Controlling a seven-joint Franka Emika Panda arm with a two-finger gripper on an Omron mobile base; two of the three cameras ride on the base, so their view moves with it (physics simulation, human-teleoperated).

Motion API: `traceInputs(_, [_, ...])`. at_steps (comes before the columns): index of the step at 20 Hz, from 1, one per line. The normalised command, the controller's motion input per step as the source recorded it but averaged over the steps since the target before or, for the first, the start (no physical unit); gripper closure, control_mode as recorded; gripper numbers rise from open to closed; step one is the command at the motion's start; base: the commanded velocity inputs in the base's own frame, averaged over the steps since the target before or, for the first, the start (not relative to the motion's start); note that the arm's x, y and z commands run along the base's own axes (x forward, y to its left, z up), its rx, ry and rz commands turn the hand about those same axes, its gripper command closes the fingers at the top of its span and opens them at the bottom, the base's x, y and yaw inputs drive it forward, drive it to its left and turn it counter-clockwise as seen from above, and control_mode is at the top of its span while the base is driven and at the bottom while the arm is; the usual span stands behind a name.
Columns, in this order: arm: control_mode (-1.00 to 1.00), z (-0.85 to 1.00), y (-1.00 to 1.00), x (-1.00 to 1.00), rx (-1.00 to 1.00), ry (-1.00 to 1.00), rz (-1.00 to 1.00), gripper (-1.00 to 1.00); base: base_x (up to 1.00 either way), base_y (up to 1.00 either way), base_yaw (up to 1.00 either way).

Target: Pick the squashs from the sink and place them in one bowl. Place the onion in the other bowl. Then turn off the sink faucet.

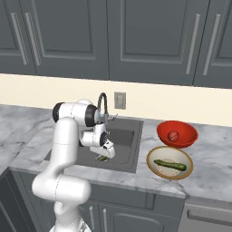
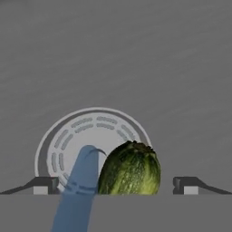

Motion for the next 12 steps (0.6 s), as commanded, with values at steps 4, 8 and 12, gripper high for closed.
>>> traceInputs(4, [-1.00,-0.17,0.00,-0.05,0.00,-0.05,0.00,-1.00,0.00,0.00,0.00])
traceInputs(8, [-1.00,-0.23,0.00,0.00,0.00,-0.05,0.00,-1.00,0.00,0.00,0.00])
traceInputs(12, [-1.00,-0.30,0.00,0.00,0.00,-0.03,0.00,1.00,0.00,0.00,0.00])
